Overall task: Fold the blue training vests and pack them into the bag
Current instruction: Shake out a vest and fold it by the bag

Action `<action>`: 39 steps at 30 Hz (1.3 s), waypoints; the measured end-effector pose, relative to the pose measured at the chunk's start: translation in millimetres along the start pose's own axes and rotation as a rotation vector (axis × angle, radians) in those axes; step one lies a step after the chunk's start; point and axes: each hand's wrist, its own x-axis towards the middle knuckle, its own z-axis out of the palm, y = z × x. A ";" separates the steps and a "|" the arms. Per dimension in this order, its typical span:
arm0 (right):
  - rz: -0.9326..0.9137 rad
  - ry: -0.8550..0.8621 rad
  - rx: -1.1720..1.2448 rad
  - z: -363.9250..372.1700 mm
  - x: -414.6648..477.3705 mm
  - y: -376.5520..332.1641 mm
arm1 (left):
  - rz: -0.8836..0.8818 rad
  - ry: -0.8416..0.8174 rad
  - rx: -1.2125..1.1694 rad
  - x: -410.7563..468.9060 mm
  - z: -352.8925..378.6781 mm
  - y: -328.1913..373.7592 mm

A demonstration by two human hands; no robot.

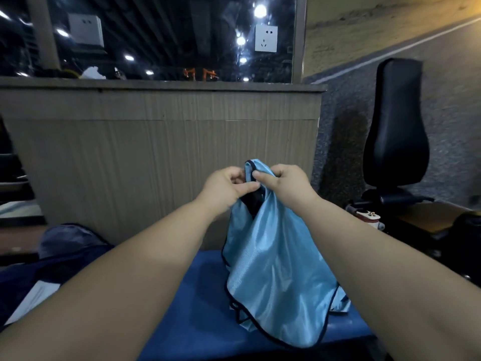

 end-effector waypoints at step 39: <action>0.020 -0.370 -0.062 -4.5 4.4 -30.5 | -0.131 -0.025 -0.023 16.3 -28.6 30.0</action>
